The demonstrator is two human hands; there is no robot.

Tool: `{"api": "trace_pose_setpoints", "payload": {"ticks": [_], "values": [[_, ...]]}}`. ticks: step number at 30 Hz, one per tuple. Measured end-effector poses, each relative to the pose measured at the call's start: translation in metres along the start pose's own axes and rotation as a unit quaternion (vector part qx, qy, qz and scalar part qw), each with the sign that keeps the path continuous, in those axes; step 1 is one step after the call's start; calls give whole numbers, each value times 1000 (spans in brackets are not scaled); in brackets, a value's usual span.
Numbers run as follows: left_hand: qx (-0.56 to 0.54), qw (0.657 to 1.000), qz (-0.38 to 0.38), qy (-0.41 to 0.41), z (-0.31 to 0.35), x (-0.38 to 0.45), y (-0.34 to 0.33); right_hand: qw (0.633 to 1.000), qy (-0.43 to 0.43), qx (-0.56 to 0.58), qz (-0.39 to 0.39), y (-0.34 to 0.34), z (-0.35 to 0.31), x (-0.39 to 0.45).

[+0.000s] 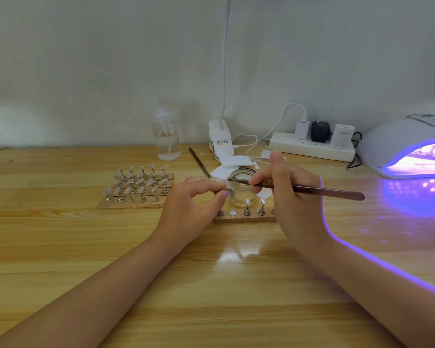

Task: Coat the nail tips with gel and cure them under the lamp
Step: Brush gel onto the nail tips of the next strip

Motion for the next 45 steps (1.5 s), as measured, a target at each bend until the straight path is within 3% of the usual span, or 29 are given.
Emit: {"api": "trace_pose_setpoints", "payload": {"ticks": [8, 16, 28, 40, 45], "values": [[5, 1000, 0, -2, 0, 0, 0, 1000, -14, 0, -20, -5, 0, -1], [4, 1000, 2, 1, 0, 0, 1, 999, -44, -25, 20, 7, 3, -1], [0, 1000, 0, 5, -3, 1, 0, 999, -18, -8, -28, -7, 0, -2], [0, 1000, 1, 4, 0, 1, 0, 999, -35, -16, 23, 8, 4, -1], [1, 1000, -2, -7, 2, 0, 0, 1000, -7, -4, -2, 1, -1, 0]]}}
Point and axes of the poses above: each hand's wrist, its own x-axis towards the middle knuckle, its own y-axis out of the back of the hand, z = x × y, the point moved 10 cm from there along x, towards the middle knuckle, and after that the axes turned 9 degrees about y, right-handed, at the moved point
